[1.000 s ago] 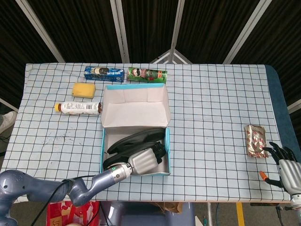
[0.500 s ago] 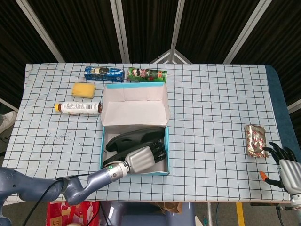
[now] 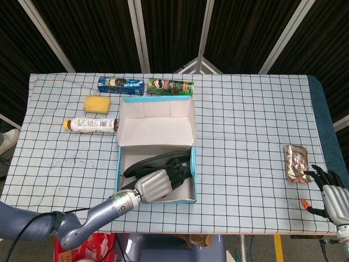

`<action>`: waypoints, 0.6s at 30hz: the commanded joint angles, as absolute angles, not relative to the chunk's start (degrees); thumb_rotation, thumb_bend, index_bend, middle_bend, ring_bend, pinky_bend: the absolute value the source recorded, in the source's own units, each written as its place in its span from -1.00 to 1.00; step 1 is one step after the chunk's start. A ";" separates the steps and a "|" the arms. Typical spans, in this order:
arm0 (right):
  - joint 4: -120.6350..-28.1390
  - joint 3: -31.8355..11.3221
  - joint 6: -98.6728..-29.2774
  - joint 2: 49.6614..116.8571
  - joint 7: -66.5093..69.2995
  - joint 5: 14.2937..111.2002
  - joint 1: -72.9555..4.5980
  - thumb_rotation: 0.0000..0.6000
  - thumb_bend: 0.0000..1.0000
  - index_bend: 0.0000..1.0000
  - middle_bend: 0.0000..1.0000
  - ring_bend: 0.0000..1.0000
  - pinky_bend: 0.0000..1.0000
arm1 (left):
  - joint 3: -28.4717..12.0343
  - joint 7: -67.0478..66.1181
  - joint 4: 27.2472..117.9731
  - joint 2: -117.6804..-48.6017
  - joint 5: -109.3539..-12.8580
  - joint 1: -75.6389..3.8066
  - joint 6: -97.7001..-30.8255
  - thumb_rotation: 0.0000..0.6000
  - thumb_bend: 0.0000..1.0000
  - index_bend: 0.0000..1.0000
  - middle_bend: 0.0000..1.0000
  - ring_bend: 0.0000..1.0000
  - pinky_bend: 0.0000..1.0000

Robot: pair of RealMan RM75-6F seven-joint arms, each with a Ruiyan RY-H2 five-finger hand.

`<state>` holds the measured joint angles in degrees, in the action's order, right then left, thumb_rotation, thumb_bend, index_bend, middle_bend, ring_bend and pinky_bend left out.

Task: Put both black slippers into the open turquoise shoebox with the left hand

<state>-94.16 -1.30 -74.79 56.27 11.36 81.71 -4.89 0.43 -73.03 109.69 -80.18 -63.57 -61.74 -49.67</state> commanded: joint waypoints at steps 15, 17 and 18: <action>-95.17 -1.10 -76.31 55.95 11.13 82.85 -4.31 1.00 -0.39 -0.58 -0.79 -0.68 -0.91 | 11.66 -59.35 124.36 -61.06 -84.55 -39.96 -82.98 1.00 -0.64 -0.86 -0.82 -0.90 -0.50; -95.26 -0.98 -76.61 55.94 11.19 83.38 -4.26 1.00 -0.39 -0.58 -0.79 -0.68 -0.91 | 12.85 -52.52 120.93 -62.02 -84.90 -34.20 -88.58 1.00 -0.64 -0.82 -0.81 -0.90 -0.50; -95.24 -0.98 -76.73 55.96 11.21 83.52 -4.24 1.00 -0.39 -0.58 -0.79 -0.68 -0.91 | 13.01 -50.48 119.61 -62.49 -84.72 -32.58 -90.02 1.00 -0.64 -0.80 -0.81 -0.90 -0.50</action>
